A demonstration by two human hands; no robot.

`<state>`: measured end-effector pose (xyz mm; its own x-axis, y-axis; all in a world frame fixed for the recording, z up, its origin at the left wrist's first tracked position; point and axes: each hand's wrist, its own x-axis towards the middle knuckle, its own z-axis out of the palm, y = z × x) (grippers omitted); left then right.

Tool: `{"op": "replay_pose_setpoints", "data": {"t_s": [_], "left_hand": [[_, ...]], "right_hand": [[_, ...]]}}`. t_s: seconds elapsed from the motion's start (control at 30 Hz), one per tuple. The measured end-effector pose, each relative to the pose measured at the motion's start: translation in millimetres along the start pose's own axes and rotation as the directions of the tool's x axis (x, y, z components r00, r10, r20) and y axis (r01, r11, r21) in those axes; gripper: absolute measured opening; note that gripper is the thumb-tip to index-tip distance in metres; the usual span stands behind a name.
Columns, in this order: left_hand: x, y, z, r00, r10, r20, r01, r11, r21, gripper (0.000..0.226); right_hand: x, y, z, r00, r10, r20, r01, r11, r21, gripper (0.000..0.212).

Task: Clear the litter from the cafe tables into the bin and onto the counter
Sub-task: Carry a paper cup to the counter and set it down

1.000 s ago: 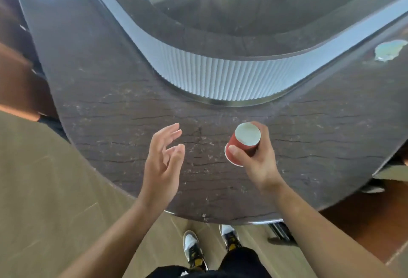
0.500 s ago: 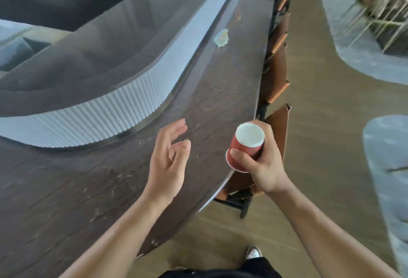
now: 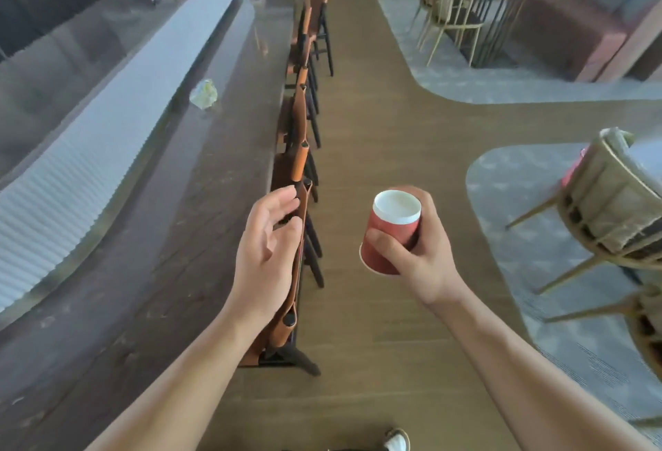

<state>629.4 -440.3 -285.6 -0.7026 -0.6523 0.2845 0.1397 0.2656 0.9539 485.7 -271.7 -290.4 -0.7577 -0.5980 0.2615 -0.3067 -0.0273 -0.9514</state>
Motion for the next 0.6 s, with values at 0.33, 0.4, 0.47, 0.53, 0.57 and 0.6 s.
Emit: {"op": "replay_pose_setpoints", "data": {"t_s": [0.33,0.4,0.47,0.53,0.57,0.6], "left_hand": [[83.0,-0.9,142.2,0.996,0.006,0.088,-0.004,1.000,-0.022,0.052],[106.3,-8.3,161.5,0.994,0.008,0.105,-0.008,1.000,-0.009,0.052],[131.4,-17.4,178.9,0.993,0.010,0.115,-0.009,1.000,-0.004,0.050],[160.7,-29.5,197.3,0.993,0.017,0.114,-0.014,1.000,-0.023,0.047],[176.8,-36.0,206.9,0.993,0.018,0.113,-0.015,0.999,-0.028,0.047],[194.7,-42.6,216.9,0.994,0.021,0.112,-0.018,0.999,-0.027,0.047]], "right_hand": [[72.9,36.0,-139.3,0.994,0.038,-0.098,-0.041,0.999,-0.030,0.056],[94.3,47.7,-154.1,0.992,0.047,-0.118,-0.051,0.998,-0.026,0.057],[116.8,60.0,-166.4,0.990,0.060,-0.128,-0.063,0.998,-0.018,0.054],[143.4,73.8,-178.1,0.988,0.068,-0.139,-0.072,0.997,-0.020,0.052],[158.8,80.8,-184.0,0.987,0.074,-0.145,-0.078,0.997,-0.020,0.052],[176.6,87.8,-189.9,0.986,0.078,-0.151,-0.082,0.996,-0.020,0.053]]}}
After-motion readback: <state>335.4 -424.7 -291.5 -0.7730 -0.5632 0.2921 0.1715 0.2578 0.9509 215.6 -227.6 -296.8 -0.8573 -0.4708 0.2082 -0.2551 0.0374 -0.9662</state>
